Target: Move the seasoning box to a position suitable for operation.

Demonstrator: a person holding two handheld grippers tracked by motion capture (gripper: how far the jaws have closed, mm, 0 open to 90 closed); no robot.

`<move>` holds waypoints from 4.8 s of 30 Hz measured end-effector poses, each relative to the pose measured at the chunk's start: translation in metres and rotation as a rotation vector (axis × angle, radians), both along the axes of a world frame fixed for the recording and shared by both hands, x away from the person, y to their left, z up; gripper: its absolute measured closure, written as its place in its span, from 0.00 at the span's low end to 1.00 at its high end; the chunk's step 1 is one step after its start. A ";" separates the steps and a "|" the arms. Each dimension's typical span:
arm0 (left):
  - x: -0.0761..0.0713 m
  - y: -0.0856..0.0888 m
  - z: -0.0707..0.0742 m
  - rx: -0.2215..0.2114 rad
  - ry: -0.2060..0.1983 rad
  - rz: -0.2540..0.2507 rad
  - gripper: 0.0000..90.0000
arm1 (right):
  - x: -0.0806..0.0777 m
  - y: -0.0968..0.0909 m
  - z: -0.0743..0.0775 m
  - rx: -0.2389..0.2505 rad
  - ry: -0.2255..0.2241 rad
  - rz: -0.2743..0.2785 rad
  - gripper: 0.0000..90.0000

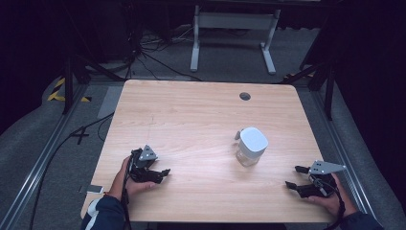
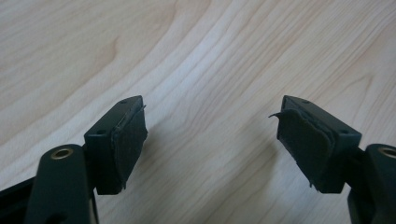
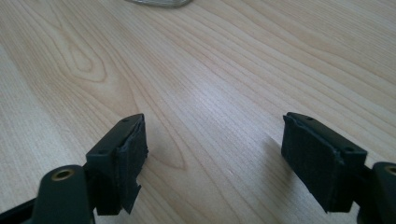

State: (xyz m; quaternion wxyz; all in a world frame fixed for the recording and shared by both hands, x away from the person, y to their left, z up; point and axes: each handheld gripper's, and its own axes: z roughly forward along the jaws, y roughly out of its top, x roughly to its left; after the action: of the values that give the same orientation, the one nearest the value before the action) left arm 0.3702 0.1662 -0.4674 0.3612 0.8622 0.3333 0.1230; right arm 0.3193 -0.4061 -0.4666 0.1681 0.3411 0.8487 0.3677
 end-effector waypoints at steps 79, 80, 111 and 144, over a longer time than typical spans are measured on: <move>0.090 -0.237 0.091 -0.194 -0.182 -0.334 1.00 | 0.032 0.068 0.101 0.036 -0.143 0.138 1.00; 0.090 -0.237 0.091 -0.196 -0.178 -0.332 1.00 | 0.034 0.077 0.104 0.018 -0.149 0.149 1.00; 0.093 -0.234 0.087 -0.217 -0.181 -0.311 1.00 | 0.044 0.096 0.101 -0.025 -0.091 0.142 1.00; 0.085 -0.233 0.090 -0.169 -0.232 -0.315 1.00 | 0.047 0.098 0.097 -0.053 -0.085 0.144 1.00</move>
State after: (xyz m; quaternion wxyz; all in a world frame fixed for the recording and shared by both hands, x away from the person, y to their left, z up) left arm 0.4556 -0.0665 -0.3778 0.4829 0.8503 0.1595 0.1350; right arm 0.3667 -0.3082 -0.3701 0.1860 0.2590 0.8725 0.3702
